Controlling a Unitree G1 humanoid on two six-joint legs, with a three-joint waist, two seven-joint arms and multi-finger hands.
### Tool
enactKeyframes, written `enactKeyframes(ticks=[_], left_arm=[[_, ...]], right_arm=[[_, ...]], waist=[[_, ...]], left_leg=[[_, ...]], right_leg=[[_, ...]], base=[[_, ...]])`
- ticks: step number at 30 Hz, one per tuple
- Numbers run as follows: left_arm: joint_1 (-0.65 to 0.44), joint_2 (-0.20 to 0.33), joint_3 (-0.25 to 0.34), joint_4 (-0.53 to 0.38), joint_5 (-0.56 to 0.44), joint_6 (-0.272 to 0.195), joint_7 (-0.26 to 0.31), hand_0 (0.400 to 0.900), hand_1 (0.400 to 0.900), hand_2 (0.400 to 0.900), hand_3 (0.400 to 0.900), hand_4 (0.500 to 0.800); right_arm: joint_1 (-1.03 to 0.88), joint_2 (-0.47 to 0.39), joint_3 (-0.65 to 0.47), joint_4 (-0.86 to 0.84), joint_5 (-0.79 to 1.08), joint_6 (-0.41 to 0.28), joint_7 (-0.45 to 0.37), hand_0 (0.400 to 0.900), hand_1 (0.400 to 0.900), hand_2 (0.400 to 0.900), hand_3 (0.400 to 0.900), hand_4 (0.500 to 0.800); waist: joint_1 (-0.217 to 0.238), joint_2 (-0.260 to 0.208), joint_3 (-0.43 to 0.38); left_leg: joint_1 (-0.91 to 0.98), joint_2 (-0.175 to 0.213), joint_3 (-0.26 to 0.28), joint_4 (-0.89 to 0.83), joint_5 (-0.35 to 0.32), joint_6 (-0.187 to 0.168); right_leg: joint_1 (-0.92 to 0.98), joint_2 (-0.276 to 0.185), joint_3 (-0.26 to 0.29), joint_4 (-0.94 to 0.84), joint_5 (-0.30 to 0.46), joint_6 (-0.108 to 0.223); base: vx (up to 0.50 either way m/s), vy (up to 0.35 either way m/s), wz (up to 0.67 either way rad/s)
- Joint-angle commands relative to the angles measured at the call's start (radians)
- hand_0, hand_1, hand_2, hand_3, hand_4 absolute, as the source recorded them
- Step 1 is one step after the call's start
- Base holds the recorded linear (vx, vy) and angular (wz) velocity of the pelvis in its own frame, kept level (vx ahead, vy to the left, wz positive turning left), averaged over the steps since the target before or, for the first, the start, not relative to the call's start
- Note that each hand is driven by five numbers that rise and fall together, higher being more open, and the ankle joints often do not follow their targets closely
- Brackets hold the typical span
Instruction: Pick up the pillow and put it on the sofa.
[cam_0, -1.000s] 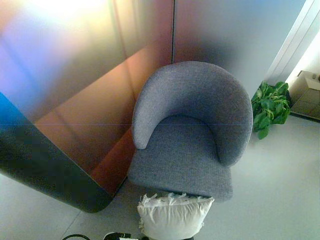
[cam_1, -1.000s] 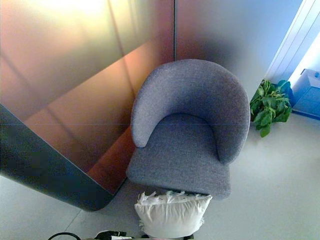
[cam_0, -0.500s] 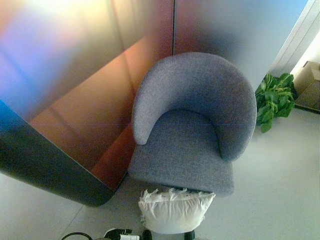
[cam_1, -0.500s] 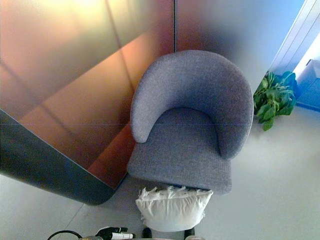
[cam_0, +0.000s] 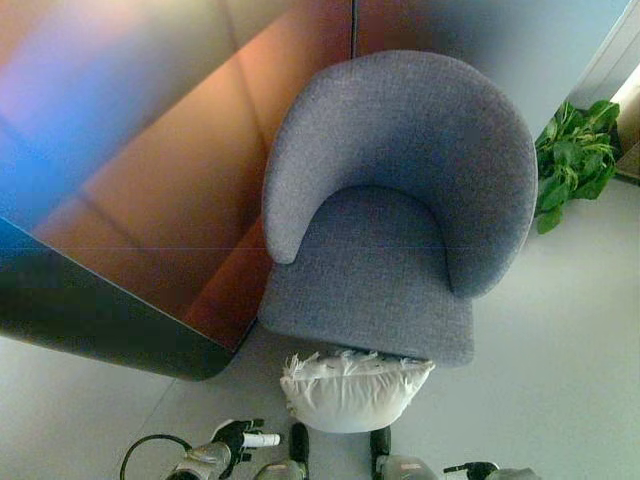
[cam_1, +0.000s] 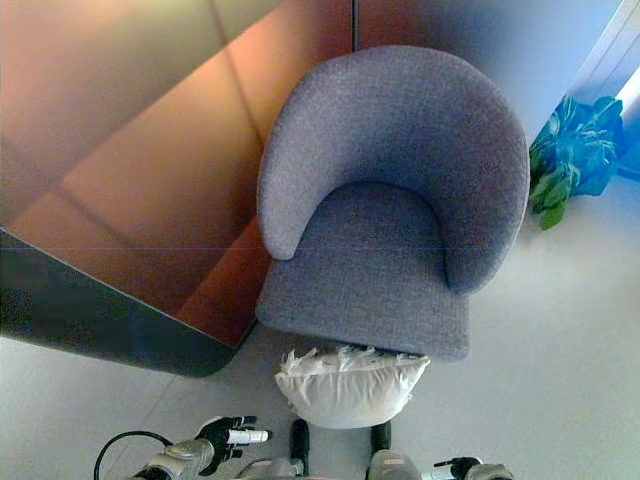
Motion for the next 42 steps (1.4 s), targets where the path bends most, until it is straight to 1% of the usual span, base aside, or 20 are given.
enactKeyframes(ticks=[1,5,8,12,18,20,24,27,30,33,35,39,42], left_arm=[[-0.098,0.073,-0.017,0.018,-0.021,-0.048,0.056,0.9,0.9,0.9,0.9,0.8],[-0.159,0.099,-0.027,0.008,-0.057,-0.069,0.075,0.9,0.9,0.9,0.9,0.8],[-0.239,0.124,-0.038,0.007,-0.103,-0.083,0.092,0.9,0.9,0.9,0.9,0.8],[-0.325,0.149,-0.053,-0.004,-0.175,-0.088,0.106,0.9,0.9,0.9,0.9,0.8],[-0.453,0.176,-0.046,-0.026,-0.288,-0.095,0.127,0.9,0.9,0.9,0.9,0.8],[-0.483,0.179,-0.05,-0.041,-0.316,-0.098,0.133,0.9,0.9,0.9,0.9,0.8],[-0.522,0.178,-0.057,-0.058,-0.335,-0.108,0.141,0.9,0.9,0.9,0.9,0.8],[-0.557,0.173,-0.07,-0.062,-0.348,-0.119,0.15,0.9,0.9,0.9,0.9,0.8],[-0.581,0.172,-0.076,-0.074,-0.368,-0.133,0.152,0.9,0.9,0.9,0.9,0.8],[-0.618,0.173,-0.077,-0.076,-0.403,-0.137,0.147,0.9,0.9,0.9,0.9,0.8],[-0.634,0.174,-0.079,-0.086,-0.411,-0.133,0.147,0.9,0.9,0.9,0.9,0.8],[-0.656,0.174,-0.094,-0.113,-0.403,-0.107,0.155,0.9,0.9,0.9,0.9,0.8],[-0.66,0.17,-0.103,-0.118,-0.398,-0.084,0.149,0.9,0.9,0.9,0.9,0.8]], right_arm=[[-0.09,-0.014,0.066,0.011,0.024,0.024,0.019,0.9,0.9,0.9,0.9,0.8],[-0.147,-0.029,0.085,0.01,0.043,0.038,0.024,0.9,0.9,0.9,0.9,0.8],[-0.214,-0.054,0.096,0.016,0.064,0.059,0.036,0.9,0.9,0.9,0.9,0.8],[-0.289,-0.078,0.103,0.02,0.092,0.091,0.043,0.9,0.9,0.9,0.9,0.8],[-0.411,-0.116,0.117,0.012,0.127,0.129,0.068,0.9,0.9,0.9,0.9,0.8],[-0.44,-0.127,0.123,0.007,0.143,0.131,0.07,0.9,0.9,0.9,0.9,0.8],[-0.48,-0.14,0.127,-0.003,0.164,0.138,0.07,0.9,0.9,0.9,0.9,0.8],[-0.507,-0.146,0.136,-0.01,0.201,0.146,0.052,0.9,0.9,0.9,0.9,0.8],[-0.54,-0.153,0.14,-0.015,0.218,0.159,0.04,0.9,0.9,0.9,0.9,0.8],[-0.569,-0.159,0.145,-0.011,0.24,0.166,0.015,0.9,0.9,0.9,0.9,0.8],[-0.583,-0.165,0.145,-0.011,0.243,0.175,0.014,0.9,0.9,0.9,0.9,0.8],[-0.597,-0.164,0.142,-0.016,0.261,0.181,-0.011,0.9,0.9,0.9,0.9,0.8],[-0.603,-0.161,0.14,-0.019,0.269,0.182,-0.019,0.9,0.9,0.9,0.9,0.8]], waist=[[-0.022,-0.029,0.054],[-0.03,-0.025,0.103],[-0.038,-0.026,0.152],[-0.051,-0.027,0.203],[-0.07,-0.032,0.271],[-0.075,-0.032,0.287],[-0.082,-0.03,0.292],[-0.085,-0.028,0.292],[-0.078,-0.02,0.292],[-0.076,-0.015,0.292],[-0.076,-0.012,0.292],[-0.073,-0.01,0.292],[-0.071,-0.01,0.292]], left_leg=[[-0.032,-0.068,0.033,-0.001,-0.026,0.013],[-0.08,-0.069,0.035,0.006,-0.013,0.007],[-0.138,-0.069,0.041,0.022,0.0,-0.002],[-0.218,-0.07,0.047,0.064,0.008,-0.01],[-0.341,-0.07,0.072,0.107,0.026,-0.022],[-0.373,-0.067,0.08,0.118,0.03,-0.026],[-0.426,-0.064,0.085,0.127,0.036,-0.031],[-0.476,-0.064,0.079,0.14,0.041,-0.031],[-0.528,-0.06,0.074,0.147,0.054,-0.033],[-0.581,-0.057,0.068,0.175,0.06,-0.037],[-0.605,-0.055,0.066,0.191,0.057,-0.039],[-0.636,-0.053,0.066,0.209,0.049,-0.04],[-0.648,-0.055,0.059,0.217,0.044,-0.039]], right_leg=[[-0.042,0.006,0.06,0.005,-0.007,0.061],[-0.09,0.007,0.07,0.007,0.003,0.061],[-0.144,0.006,0.08,0.013,0.013,0.061],[-0.222,0.0,0.085,0.036,0.026,0.063],[-0.363,-0.013,0.097,0.074,0.056,0.073],[-0.399,-0.014,0.099,0.082,0.063,0.075],[-0.458,-0.005,0.107,0.094,0.071,0.073],[-0.506,0.004,0.114,0.118,0.065,0.067],[-0.557,0.017,0.108,0.165,0.047,0.059],[-0.603,0.024,0.108,0.207,0.033,0.054],[-0.625,0.02,0.104,0.222,0.029,0.055],[-0.656,0.015,0.095,0.236,0.024,0.056],[-0.666,0.013,0.089,0.241,0.024,0.055]], base=[[-0.08,0.027,-0.04],[-0.13,0.041,-0.07],[-0.16,0.051,-0.1],[-0.13,0.044,-0.05],[-0.12,0.056,-0.05],[-0.11,0.063,-0.06],[-0.08,0.046,-0.04],[-0.07,0.02,-0.01],[-0.07,0.024,-0.04],[-0.05,0.014,0.01],[-0.05,0.0,0.06],[-0.04,-0.013,0.05],[-0.02,-0.017,0.04]])
